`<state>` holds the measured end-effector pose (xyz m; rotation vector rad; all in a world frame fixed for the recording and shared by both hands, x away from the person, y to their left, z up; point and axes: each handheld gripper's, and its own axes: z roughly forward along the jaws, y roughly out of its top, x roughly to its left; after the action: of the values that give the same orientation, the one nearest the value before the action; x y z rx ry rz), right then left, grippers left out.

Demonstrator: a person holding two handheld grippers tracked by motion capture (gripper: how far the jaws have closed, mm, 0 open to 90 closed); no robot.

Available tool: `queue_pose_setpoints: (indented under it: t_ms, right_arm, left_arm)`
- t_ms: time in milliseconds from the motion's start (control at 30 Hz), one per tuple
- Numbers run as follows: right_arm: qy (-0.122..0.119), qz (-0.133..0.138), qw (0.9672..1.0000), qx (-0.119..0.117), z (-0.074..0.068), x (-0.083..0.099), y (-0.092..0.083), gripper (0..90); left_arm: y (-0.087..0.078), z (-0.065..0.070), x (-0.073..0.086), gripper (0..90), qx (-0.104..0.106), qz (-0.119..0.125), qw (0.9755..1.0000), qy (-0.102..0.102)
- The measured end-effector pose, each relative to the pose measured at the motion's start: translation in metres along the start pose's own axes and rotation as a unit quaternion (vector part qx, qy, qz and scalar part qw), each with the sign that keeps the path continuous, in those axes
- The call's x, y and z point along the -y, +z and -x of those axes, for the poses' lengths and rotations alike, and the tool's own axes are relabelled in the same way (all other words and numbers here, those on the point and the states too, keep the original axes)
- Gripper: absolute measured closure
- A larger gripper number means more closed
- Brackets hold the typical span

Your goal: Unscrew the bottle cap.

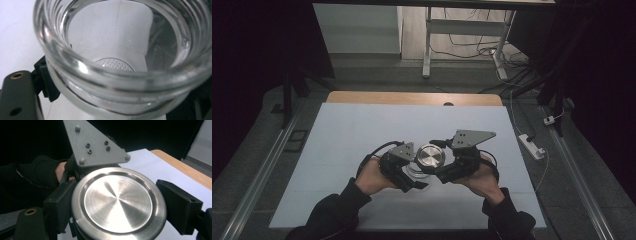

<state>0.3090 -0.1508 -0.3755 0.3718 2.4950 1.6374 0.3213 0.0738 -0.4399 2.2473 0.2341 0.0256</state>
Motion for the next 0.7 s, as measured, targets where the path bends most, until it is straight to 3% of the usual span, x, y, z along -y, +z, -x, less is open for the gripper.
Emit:
queue_pose_setpoints:
  t_ms: [400,700]
  right_arm:
    - [-0.005,-0.006,0.9999,0.007,-0.003,-0.001,-0.001,18.5]
    - [-0.004,-0.014,0.9999,0.005,-0.007,0.001,0.000,18.5]
  left_arm:
    - [-0.004,-0.010,0.006,15.7,-0.033,-0.002,0.9992,-0.022]
    - [-0.005,-0.014,0.010,15.7,-0.046,-0.010,0.9986,-0.025]
